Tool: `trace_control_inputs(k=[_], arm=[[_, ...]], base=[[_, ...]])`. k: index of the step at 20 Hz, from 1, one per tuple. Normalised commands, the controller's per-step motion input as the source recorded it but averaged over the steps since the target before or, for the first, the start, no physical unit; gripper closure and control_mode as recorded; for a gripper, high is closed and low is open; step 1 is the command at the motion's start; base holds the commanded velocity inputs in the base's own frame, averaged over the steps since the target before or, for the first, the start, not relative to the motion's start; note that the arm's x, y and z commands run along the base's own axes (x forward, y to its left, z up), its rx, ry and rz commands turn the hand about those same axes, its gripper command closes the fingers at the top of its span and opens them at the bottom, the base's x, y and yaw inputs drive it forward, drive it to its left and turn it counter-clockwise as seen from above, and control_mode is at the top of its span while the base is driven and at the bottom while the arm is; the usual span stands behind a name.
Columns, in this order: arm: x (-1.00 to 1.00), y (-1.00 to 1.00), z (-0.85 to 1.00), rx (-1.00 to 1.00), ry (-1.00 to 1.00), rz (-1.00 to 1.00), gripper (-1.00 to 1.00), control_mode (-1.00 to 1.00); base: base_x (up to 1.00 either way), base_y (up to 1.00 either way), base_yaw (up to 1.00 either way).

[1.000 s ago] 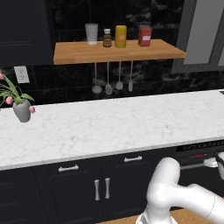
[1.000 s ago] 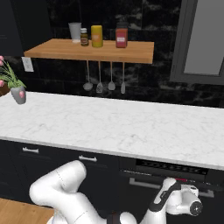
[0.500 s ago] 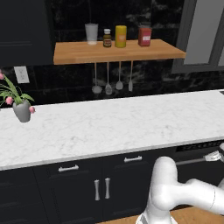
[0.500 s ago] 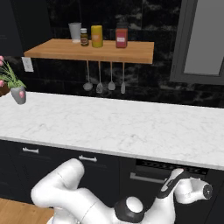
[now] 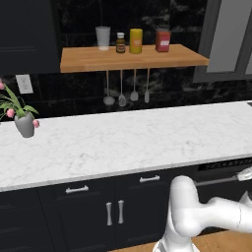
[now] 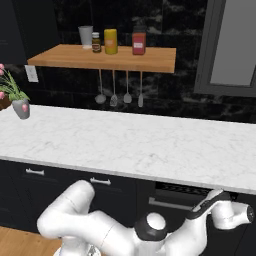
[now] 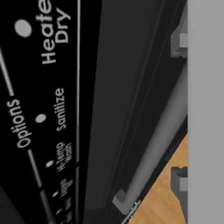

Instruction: Pick up the cup and bowl from the counter, place them in the dishwasher, and close the dishwasher door.

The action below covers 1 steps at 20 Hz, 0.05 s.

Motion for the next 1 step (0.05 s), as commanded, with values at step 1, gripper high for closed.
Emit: trace_control_inputs(k=[1], arm=[[0.06, 0.31, -0.44, -0.03, -0.01, 0.00, -1.00, -1.00]], base=[[0.00, 0.00, 0.00]])
